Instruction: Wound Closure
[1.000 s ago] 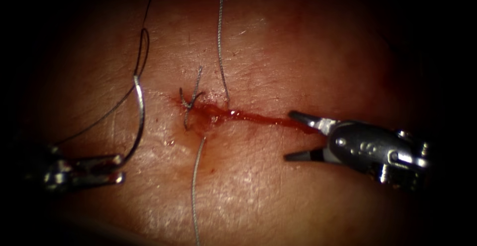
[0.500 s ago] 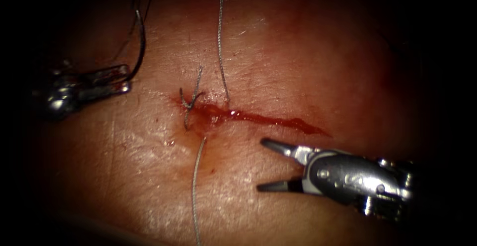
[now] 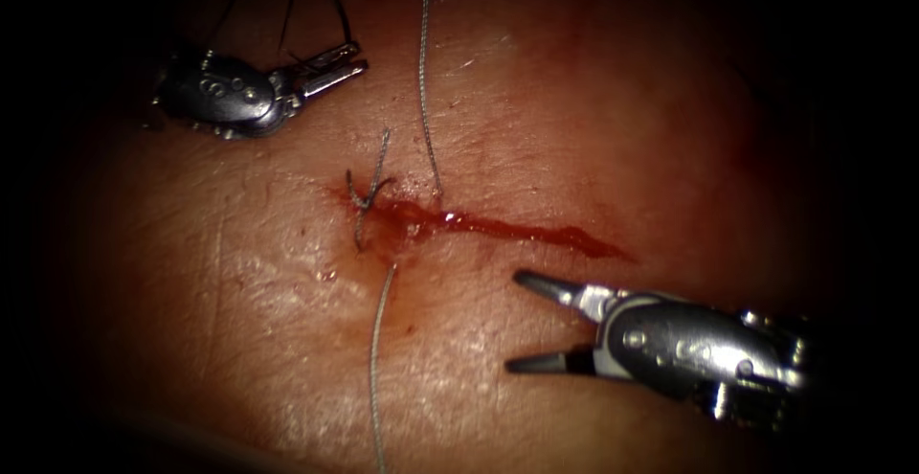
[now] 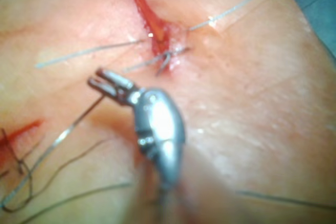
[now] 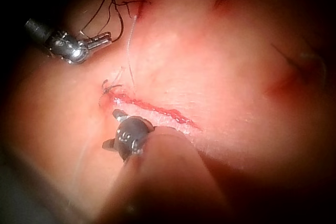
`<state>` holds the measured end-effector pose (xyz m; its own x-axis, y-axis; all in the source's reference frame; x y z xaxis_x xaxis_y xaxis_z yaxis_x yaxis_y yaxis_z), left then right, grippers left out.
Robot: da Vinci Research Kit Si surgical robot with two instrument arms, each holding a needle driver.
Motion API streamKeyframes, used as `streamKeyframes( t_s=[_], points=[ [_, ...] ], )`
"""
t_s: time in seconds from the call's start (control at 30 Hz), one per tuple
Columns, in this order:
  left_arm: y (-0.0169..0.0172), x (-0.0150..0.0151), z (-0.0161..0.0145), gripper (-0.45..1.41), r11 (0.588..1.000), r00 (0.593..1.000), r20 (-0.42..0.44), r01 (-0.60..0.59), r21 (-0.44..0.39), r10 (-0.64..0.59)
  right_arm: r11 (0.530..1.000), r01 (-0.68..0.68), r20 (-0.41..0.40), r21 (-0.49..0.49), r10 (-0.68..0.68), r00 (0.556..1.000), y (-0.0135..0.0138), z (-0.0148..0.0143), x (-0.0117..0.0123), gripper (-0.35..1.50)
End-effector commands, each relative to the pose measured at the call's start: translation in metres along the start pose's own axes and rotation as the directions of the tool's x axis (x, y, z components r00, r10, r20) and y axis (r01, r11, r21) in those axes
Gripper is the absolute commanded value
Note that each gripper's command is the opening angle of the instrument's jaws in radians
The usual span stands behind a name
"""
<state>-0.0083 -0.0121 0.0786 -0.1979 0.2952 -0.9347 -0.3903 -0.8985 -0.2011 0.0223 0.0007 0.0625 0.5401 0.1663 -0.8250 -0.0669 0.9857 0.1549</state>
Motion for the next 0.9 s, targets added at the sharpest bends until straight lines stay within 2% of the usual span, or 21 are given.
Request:
streamKeyframes(
  t_s=[0.03, 0.07, 0.1, 0.13, 0.17, 0.2, 0.37, 0.47, 0.53, 0.57, 0.63, 0.67, 0.7, 0.77, 0.83, 0.9],
  points=[
    [0.0008, -0.0011, 0.0001, -0.45, 1.000, 1.000, 0.006, 0.008, -0.015, -0.008, 1.000, -0.001, -0.003, 0.004, 0.001, 1.000, -0.0004, 0.0011, 0.0000, 1.31],
    [0.0008, -0.0015, 0.0003, -0.45, 0.999, 0.999, 0.021, 0.033, -0.036, -0.033, 1.000, 0.000, -0.003, 0.003, 0.000, 1.000, -0.0004, 0.0012, 0.0000, 1.31],
    [0.0007, -0.0015, 0.0005, -0.30, 0.997, 0.998, 0.024, 0.063, -0.035, -0.062, 1.000, 0.000, -0.003, 0.003, 0.000, 1.000, -0.0005, 0.0012, 0.0000, 1.31],
    [0.0004, -0.0008, 0.0004, 0.51, 0.986, 0.986, 0.024, 0.164, -0.034, -0.163, 1.000, 0.001, -0.003, 0.003, -0.001, 1.000, -0.0006, 0.0013, -0.0001, 1.31],
    [0.0001, 0.0001, 0.0000, 0.78, 0.975, 0.975, 0.029, 0.221, -0.021, -0.220, 1.000, 0.002, -0.003, 0.003, -0.002, 1.000, -0.0006, 0.0013, -0.0001, 1.33],
    [0.0000, 0.0006, -0.0003, 0.83, 0.971, 0.971, 0.032, 0.237, -0.015, -0.237, 1.000, 0.002, -0.003, 0.003, -0.002, 1.000, -0.0006, 0.0013, -0.0001, 1.33],
    [-0.0005, 0.0067, -0.0060, 0.81, 0.953, 0.955, 0.049, 0.294, -0.069, -0.291, 1.000, 0.007, -0.004, 0.003, -0.007, 1.000, -0.0010, 0.0015, -0.0004, 1.35],
    [-0.0005, 0.0096, -0.0096, 0.66, 0.956, 0.960, 0.075, 0.277, -0.096, -0.271, 1.000, 0.008, -0.004, 0.003, -0.008, 1.000, -0.0011, 0.0015, -0.0004, 1.35],
    [0.0007, 0.0107, -0.0105, 0.57, 0.964, 0.967, 0.079, 0.250, -0.091, -0.244, 1.000, 0.005, -0.013, -0.009, -0.005, 1.000, -0.0007, 0.0014, -0.0002, 1.29],
    [0.0013, 0.0109, -0.0105, 0.54, 0.967, 0.969, 0.078, 0.239, -0.090, -0.233, 1.000, 0.002, -0.015, -0.021, -0.003, 1.000, -0.0004, 0.0013, 0.0000, 1.29],
    [0.0036, 0.0110, -0.0090, 0.27, 0.976, 0.979, 0.073, 0.196, -0.100, -0.189, 1.000, -0.007, -0.017, -0.030, 0.006, 1.000, 0.0004, 0.0009, 0.0007, 1.29],
    [0.0043, 0.0105, -0.0076, 0.15, 0.976, 0.979, 0.088, 0.190, -0.102, -0.181, 1.000, -0.005, -0.018, -0.029, 0.004, 1.000, 0.0002, 0.0008, 0.0007, 1.29],
    [0.0045, 0.0100, -0.0064, 0.12, 0.976, 0.976, 0.136, 0.184, -0.112, -0.169, 1.000, -0.001, -0.019, -0.029, 0.001, 1.000, -0.0001, 0.0008, 0.0004, 1.29],
    [0.0046, 0.0089, -0.0044, 0.14, 0.977, 0.963, 0.240, 0.161, -0.142, -0.124, 1.000, 0.000, -0.019, -0.028, -0.001, 1.000, -0.0002, 0.0007, 0.0002, 1.29],
    [0.0050, 0.0079, -0.0027, 0.31, 0.981, 0.945, 0.318, 0.129, -0.144, -0.077, 1.000, 0.000, -0.019, -0.028, -0.001, 1.000, -0.0001, 0.0007, 0.0002, 1.29],
    [0.0053, 0.0070, -0.0015, 0.36, 0.986, 0.917, 0.399, 0.076, -0.147, -0.011, 1.000, 0.000, -0.019, -0.028, -0.001, 1.000, -0.0001, 0.0007, 0.0002, 1.29]
  ],
)
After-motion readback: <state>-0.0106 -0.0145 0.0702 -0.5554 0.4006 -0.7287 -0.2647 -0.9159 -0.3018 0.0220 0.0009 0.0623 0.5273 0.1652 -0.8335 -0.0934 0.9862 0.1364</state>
